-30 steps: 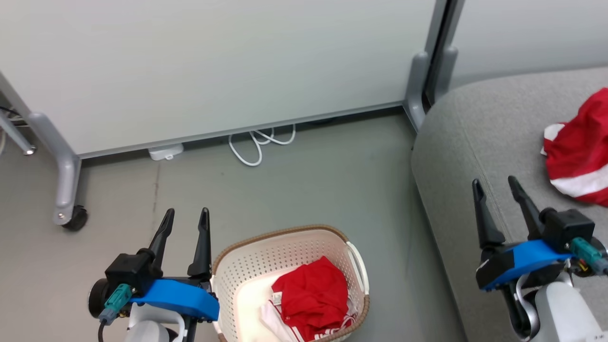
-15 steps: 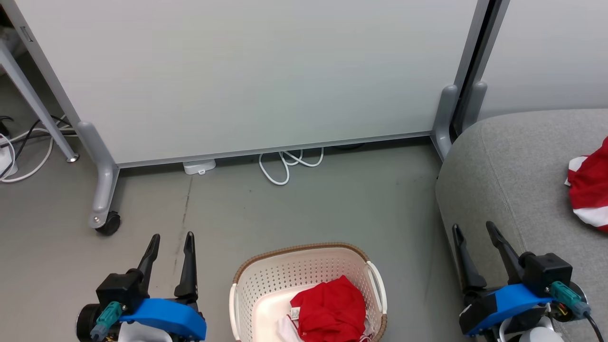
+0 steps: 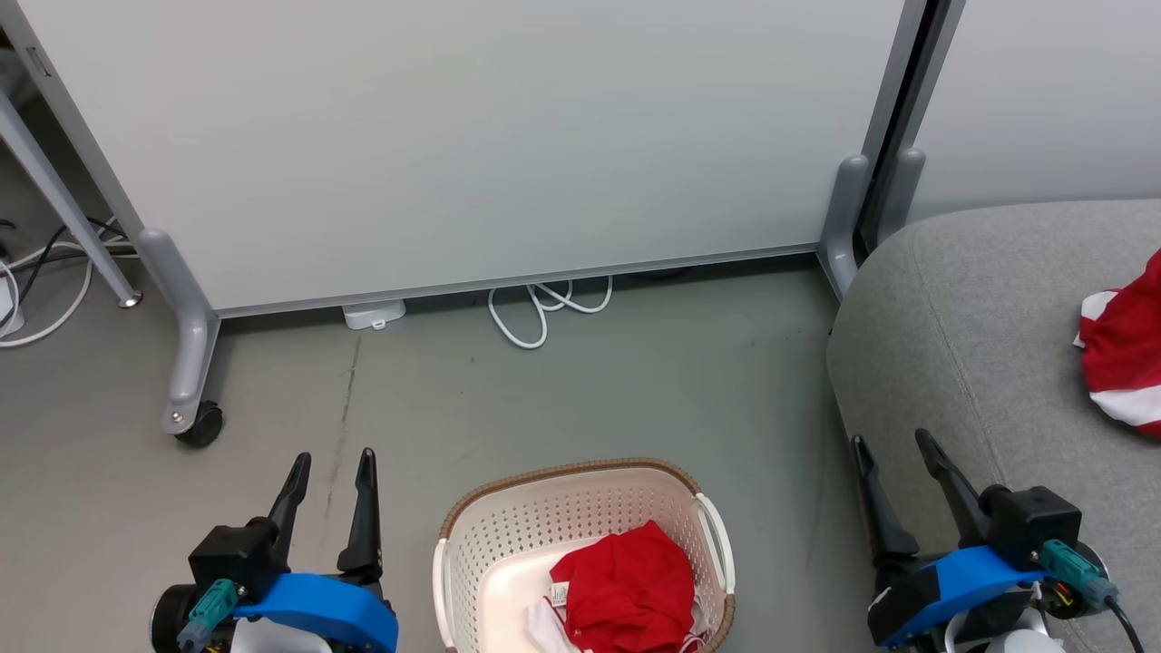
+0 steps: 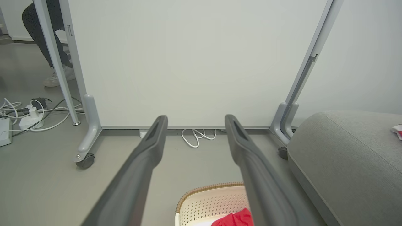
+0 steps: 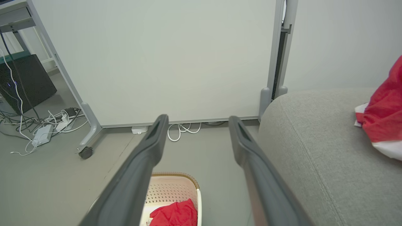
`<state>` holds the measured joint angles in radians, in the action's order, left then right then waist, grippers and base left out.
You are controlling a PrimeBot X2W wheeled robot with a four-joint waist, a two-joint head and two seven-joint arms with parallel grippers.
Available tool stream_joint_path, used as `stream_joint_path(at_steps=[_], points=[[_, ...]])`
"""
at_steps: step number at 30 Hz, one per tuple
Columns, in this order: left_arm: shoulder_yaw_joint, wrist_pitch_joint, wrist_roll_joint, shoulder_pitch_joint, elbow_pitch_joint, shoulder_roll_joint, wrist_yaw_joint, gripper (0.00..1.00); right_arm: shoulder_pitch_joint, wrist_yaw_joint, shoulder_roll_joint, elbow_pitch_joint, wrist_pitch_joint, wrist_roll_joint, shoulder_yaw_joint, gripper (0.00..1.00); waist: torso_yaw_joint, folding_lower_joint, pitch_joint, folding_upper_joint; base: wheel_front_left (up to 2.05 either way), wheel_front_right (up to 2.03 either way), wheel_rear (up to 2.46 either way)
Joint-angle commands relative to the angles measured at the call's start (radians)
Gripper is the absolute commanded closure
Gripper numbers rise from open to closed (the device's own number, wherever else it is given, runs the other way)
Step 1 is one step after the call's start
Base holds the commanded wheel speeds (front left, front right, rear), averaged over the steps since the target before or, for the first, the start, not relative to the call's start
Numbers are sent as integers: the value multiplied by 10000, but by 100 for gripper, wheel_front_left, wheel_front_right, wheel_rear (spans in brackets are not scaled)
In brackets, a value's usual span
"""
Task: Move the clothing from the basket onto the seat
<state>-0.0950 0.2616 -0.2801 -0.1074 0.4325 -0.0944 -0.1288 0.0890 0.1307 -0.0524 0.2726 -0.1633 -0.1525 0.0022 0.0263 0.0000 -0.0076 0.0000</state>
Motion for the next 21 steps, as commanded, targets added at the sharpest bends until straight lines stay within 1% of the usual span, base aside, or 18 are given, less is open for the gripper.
stream_joint_path(at_steps=[1,7,11,17,21], points=[[-4,51,13,-78,-14,-24,-24,0,-97,1,24,-62,31,-12,30,0,-24,0,25,0,0,0,0],[-71,51,-53,-164,35,-54,-24,0,13,1,26,-126,130,103,154,0,-107,0,156,0,0,0,0],[-302,51,-127,-453,131,-28,-25,0,249,1,28,-223,197,82,318,0,-195,0,568,0,0,0,0],[-650,51,-164,-1264,260,-112,-25,0,1093,1,24,-477,181,152,679,0,-684,0,1914,0,0,0,0],[-916,51,-160,-2094,459,-230,-25,0,1954,1,24,-740,113,173,938,0,-1153,0,3286,0,0,0,0]])
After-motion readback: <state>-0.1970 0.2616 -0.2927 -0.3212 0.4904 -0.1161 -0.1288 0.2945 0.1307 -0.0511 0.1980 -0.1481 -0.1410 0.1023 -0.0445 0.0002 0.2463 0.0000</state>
